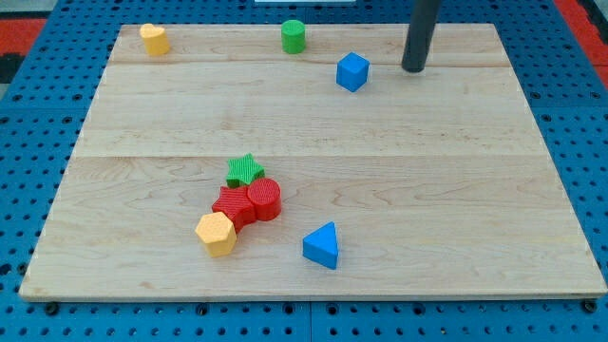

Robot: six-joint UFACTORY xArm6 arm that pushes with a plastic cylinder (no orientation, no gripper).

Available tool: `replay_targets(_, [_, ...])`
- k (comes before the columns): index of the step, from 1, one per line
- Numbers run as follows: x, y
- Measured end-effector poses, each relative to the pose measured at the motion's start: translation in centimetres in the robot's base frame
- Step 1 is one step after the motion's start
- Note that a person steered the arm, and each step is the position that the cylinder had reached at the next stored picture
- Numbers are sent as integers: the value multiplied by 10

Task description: Slide the red star and red circle to the center

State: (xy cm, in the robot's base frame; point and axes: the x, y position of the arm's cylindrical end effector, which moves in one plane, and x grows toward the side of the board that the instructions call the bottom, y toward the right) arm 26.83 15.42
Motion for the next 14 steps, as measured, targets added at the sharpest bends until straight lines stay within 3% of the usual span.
replay_targets(1, [31, -102])
replay_targets(2, [104, -185])
replay_targets(3, [106, -231])
replay_targets(4, [144, -278])
replay_targets(5, [217, -275])
replay_targets(6, [261, -271])
replay_targets(7, [256, -259])
replay_targets(9, [289, -230])
replay_targets(11, [225, -144])
replay_targets(12, [219, -93])
replay_targets(13, [179, -77])
replay_targets(14, [157, -105])
